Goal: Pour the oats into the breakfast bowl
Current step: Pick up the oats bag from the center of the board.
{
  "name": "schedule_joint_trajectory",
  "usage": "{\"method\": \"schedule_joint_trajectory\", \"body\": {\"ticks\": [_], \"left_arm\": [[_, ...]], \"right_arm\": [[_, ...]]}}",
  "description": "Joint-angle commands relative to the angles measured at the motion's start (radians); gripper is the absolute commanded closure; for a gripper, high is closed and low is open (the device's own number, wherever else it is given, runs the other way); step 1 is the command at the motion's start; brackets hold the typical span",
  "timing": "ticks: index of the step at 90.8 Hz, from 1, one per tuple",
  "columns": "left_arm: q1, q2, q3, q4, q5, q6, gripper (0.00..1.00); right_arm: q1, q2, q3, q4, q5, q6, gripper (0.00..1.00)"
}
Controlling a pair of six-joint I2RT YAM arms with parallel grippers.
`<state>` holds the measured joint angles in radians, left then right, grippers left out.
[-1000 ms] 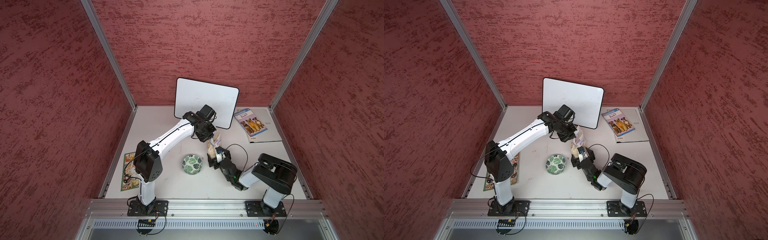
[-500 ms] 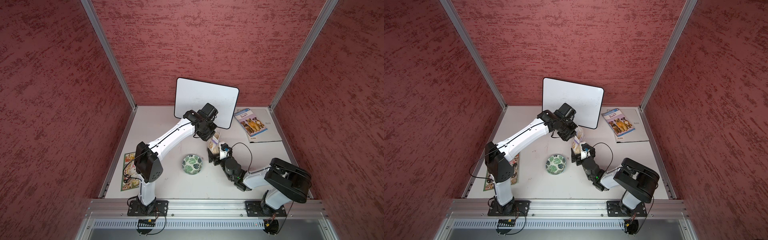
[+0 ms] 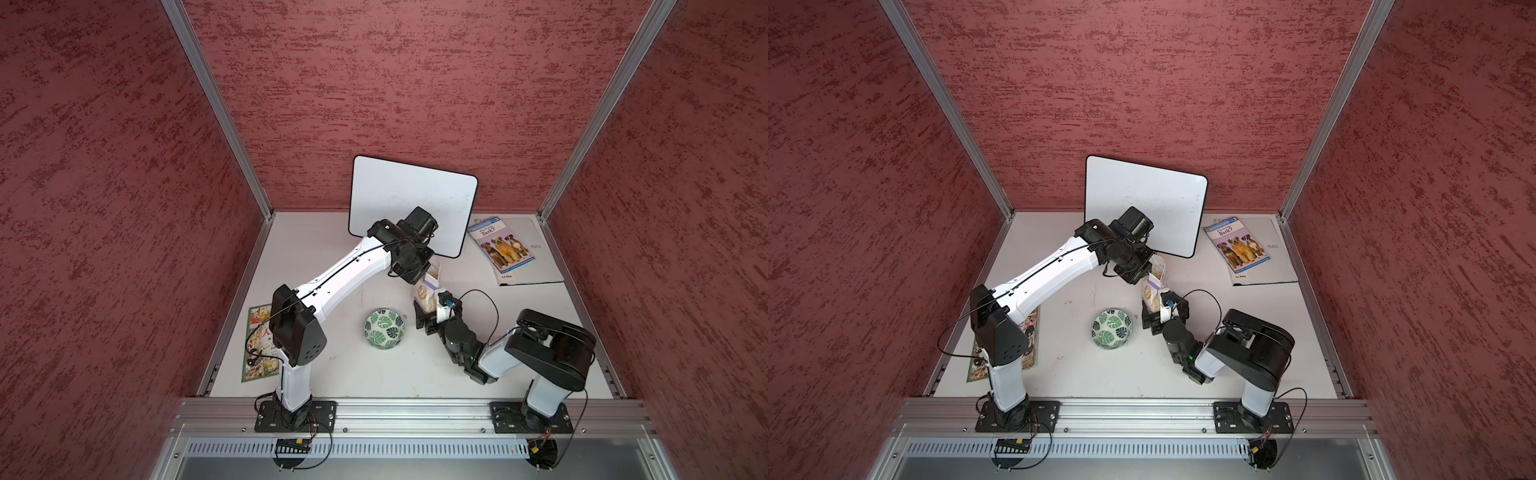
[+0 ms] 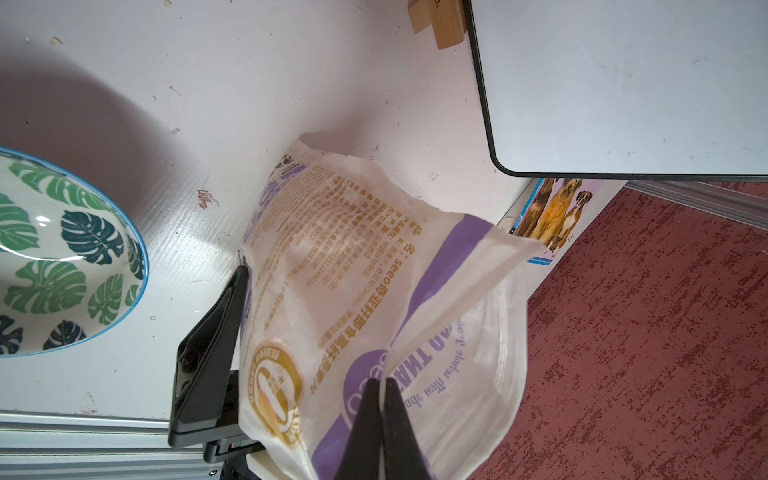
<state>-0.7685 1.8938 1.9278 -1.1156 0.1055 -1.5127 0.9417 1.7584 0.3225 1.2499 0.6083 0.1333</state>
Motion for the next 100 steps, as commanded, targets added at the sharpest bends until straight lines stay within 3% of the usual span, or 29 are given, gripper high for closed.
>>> {"method": "schedule_joint_trajectory", "body": {"ticks": [1,13,28,34,39,41,61,68,82,93,100], "left_arm": [[-0.011,-0.061,0.023,0.034,0.035,-0.049,1.00],[-0.019,-0.082,0.015,0.031,0.035,-0.075,1.00],[-0.026,-0.121,-0.001,0.034,0.007,-0.093,1.00],[-0.025,-0.134,-0.014,0.035,-0.004,-0.095,1.00],[-0.023,-0.144,-0.026,0.038,-0.008,-0.096,1.00],[-0.022,-0.147,-0.031,0.041,-0.007,-0.096,1.00],[-0.006,-0.170,-0.057,0.066,0.010,-0.051,1.00],[0.002,-0.183,-0.065,0.074,0.017,-0.017,1.00],[0.020,-0.226,-0.109,0.092,0.042,0.049,1.00],[0.036,-0.281,-0.174,0.116,0.039,0.113,0.79],[0.043,-0.326,-0.218,0.137,0.030,0.157,0.71]], "right_arm": [[0.003,0.021,0.023,0.099,0.046,-0.039,0.03],[0.002,0.043,0.041,0.151,0.059,-0.078,0.08],[-0.001,0.024,0.047,0.151,0.079,-0.089,0.30],[-0.001,0.007,0.045,0.151,0.077,-0.111,0.45],[-0.001,-0.013,0.034,0.151,0.088,-0.124,0.72],[-0.001,-0.023,0.026,0.151,0.094,-0.126,0.77],[-0.001,-0.141,0.016,-0.041,0.060,-0.186,0.80],[-0.001,-0.181,0.021,-0.119,0.064,-0.214,0.94],[0.000,-0.267,0.019,-0.234,0.081,-0.261,1.00],[0.002,-0.352,0.040,-0.362,0.070,-0.287,1.00],[0.003,-0.398,0.047,-0.425,0.066,-0.302,1.00]]}}
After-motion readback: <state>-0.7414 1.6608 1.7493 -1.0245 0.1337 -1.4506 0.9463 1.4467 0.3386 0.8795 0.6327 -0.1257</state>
